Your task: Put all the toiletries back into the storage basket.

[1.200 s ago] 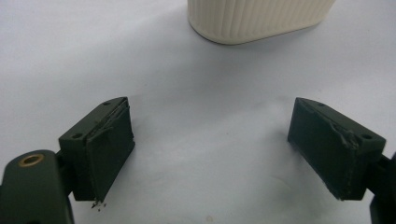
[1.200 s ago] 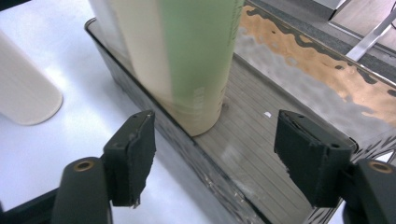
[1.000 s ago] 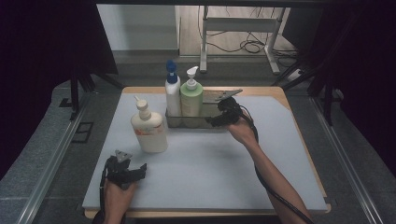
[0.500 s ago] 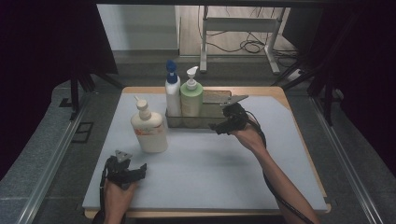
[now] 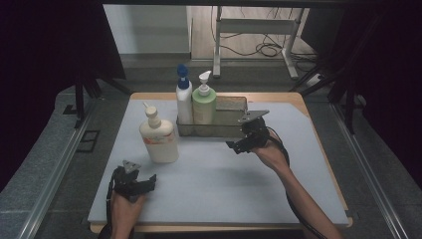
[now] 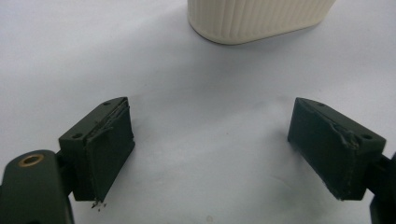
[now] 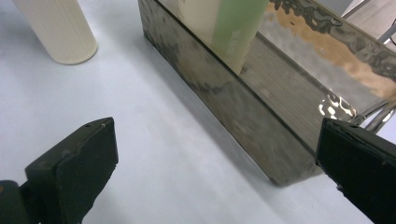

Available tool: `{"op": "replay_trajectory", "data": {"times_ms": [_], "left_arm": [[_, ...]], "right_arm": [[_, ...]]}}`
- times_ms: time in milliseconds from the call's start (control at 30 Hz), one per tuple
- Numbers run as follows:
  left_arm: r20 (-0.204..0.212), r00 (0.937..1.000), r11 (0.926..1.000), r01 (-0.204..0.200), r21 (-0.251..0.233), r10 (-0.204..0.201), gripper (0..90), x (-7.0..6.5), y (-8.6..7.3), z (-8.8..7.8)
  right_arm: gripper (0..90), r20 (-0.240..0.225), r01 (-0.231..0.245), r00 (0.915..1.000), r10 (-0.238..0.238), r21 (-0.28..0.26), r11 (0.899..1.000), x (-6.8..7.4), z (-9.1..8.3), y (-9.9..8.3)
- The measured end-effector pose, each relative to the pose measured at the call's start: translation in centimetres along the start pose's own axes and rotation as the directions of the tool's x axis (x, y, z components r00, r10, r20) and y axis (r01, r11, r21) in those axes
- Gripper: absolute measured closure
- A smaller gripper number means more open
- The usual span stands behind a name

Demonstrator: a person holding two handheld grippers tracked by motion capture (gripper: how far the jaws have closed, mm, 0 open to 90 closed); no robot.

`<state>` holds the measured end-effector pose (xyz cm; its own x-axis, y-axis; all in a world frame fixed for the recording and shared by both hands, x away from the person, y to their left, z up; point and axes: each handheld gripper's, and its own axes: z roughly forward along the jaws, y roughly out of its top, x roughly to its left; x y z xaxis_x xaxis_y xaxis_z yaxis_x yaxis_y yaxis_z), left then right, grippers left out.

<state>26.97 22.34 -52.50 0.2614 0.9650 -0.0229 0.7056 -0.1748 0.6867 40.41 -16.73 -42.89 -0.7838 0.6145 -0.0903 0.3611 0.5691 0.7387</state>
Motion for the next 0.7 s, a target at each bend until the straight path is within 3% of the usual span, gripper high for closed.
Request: {"op": "replay_trajectory", "data": {"times_ms": [700], "left_arm": [[-0.001,1.0,1.0,-0.001,0.0,0.001,13.7,0.0,0.0,0.0]], "right_arm": [[0.0,0.017,-0.038,0.9992,0.037,0.007,0.999,0.7,-1.6,-4.6]]}}
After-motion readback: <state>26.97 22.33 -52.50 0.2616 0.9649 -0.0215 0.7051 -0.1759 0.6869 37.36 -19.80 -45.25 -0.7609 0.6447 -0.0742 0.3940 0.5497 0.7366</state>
